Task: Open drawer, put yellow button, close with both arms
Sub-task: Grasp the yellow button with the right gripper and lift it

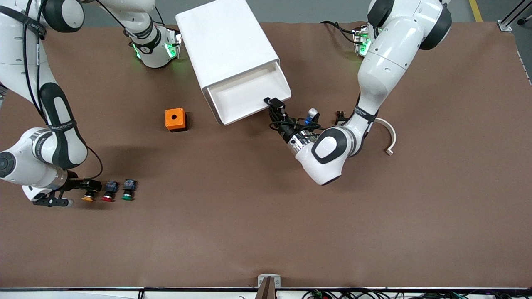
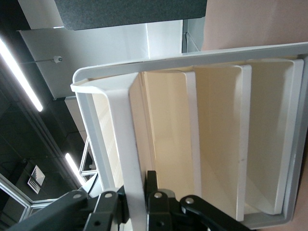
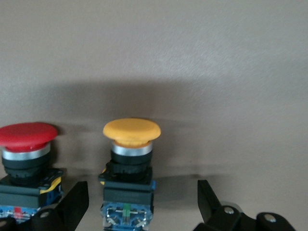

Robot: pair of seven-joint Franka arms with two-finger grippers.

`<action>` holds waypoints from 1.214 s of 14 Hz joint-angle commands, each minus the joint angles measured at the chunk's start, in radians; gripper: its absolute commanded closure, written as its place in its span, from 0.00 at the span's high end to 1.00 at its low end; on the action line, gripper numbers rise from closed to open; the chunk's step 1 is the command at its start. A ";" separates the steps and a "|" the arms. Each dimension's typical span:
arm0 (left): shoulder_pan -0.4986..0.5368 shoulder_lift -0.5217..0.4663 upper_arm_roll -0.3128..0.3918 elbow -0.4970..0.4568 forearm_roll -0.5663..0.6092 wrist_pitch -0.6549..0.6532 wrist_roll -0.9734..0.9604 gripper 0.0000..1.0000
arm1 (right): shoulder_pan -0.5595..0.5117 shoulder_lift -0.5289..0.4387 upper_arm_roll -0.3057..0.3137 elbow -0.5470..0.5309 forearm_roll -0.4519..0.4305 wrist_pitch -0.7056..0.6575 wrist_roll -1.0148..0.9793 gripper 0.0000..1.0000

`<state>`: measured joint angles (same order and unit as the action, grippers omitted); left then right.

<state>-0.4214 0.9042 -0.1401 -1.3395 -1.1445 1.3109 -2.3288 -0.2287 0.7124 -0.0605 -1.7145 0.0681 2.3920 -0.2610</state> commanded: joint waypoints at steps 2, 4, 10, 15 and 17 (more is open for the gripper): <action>0.041 -0.016 0.007 -0.004 0.011 -0.013 0.019 0.05 | 0.015 -0.018 -0.001 -0.019 0.024 0.000 0.008 0.91; 0.041 -0.016 0.007 -0.004 0.014 -0.015 0.019 0.07 | 0.019 -0.019 -0.001 -0.017 0.024 -0.007 0.006 0.52; 0.043 -0.019 -0.004 0.000 0.008 -0.015 0.038 1.00 | 0.019 -0.022 -0.001 0.009 0.021 -0.004 -0.006 0.00; 0.046 -0.030 -0.012 0.038 0.003 -0.053 0.158 1.00 | 0.032 -0.057 0.002 0.033 0.022 -0.043 0.005 0.00; 0.061 -0.039 -0.012 0.068 0.008 -0.076 0.205 1.00 | 0.052 -0.102 0.002 0.042 0.027 -0.106 0.028 0.00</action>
<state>-0.3800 0.8859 -0.1478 -1.2955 -1.1442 1.2649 -2.1668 -0.1994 0.6783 -0.0573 -1.6644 0.0746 2.3460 -0.2575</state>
